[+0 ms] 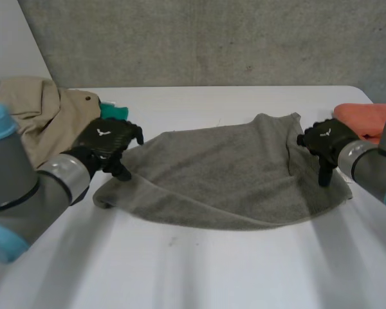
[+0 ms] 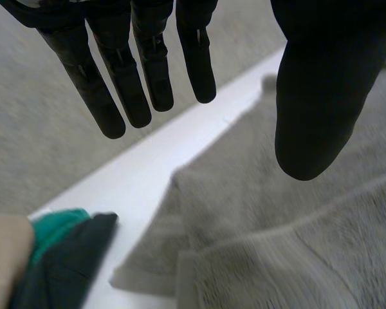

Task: Fold the laundry.

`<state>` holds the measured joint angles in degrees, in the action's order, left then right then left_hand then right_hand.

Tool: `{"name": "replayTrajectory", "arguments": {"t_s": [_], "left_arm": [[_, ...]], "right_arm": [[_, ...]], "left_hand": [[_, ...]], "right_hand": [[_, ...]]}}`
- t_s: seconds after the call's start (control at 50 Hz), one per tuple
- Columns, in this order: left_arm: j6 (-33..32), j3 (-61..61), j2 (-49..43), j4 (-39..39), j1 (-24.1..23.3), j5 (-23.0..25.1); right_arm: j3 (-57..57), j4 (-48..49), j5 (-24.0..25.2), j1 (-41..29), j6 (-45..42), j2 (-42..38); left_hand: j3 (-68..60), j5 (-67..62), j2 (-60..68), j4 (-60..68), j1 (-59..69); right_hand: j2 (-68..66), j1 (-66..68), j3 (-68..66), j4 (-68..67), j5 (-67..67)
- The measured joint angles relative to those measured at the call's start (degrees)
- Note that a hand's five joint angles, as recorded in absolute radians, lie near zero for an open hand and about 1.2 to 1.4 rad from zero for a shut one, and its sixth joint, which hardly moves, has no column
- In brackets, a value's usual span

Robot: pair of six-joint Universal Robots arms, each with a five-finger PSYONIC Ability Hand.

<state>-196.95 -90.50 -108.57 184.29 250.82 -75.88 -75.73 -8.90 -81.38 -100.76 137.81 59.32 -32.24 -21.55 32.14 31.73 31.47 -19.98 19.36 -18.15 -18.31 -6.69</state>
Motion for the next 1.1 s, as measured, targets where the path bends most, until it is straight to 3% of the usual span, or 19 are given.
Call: {"name": "replayTrajectory", "arguments": {"t_s": [0.14,0.26,0.54,0.72,0.86,0.92,0.96,1.1], "left_arm": [[-6.69,13.57,-12.47,-12.17,-0.77,-0.63],[-10.04,21.29,-20.33,-17.30,-0.84,-1.59],[-13.42,27.43,-27.12,-16.99,-1.77,-3.98],[-13.66,27.14,-26.62,-16.35,-3.04,-4.67],[-13.70,26.87,-26.53,-15.22,-3.31,-5.77],[-13.86,26.93,-26.80,-15.00,-3.32,-6.15],[-14.08,26.98,-26.86,-14.91,-3.30,-6.44],[-13.43,25.50,-22.60,-13.15,-3.69,-10.59]], "right_arm": [[-10.31,5.11,0.83,0.09,0.35,5.01],[-16.47,8.37,2.77,1.01,0.29,7.88],[-21.00,9.79,6.19,4.53,0.12,8.61],[-21.90,10.43,6.90,5.03,-0.05,8.64],[-22.18,10.71,6.99,4.93,-0.14,8.71],[-22.26,10.80,7.01,4.91,-0.20,8.71],[-22.29,10.87,7.02,4.91,-0.23,8.71],[-22.33,10.64,6.86,4.91,-0.13,8.94]], "left_hand": [[-5.05,-5.93,5.13,5.76,6.17],[-8.14,-8.81,8.22,8.78,9.22],[-9.32,-9.95,9.55,9.93,10.35],[0.83,0.94,-0.84,-0.92,-0.62],[-7.77,-8.62,7.92,8.50,9.79],[-16.04,-16.50,17.01,16.58,18.14],[-31.39,-31.38,31.76,31.76,32.74],[-35.84,-34.62,36.23,36.82,34.03]], "right_hand": [[0.00,0.00,0.00,0.00,0.02],[0.00,0.00,0.00,0.00,0.02],[0.00,0.00,0.00,0.00,0.02],[0.00,0.00,0.00,0.00,0.02],[0.00,0.00,0.00,0.00,0.01],[0.00,0.00,0.00,0.00,0.01],[0.00,0.00,0.00,0.00,0.02],[0.00,0.00,0.00,0.00,0.26]]}}
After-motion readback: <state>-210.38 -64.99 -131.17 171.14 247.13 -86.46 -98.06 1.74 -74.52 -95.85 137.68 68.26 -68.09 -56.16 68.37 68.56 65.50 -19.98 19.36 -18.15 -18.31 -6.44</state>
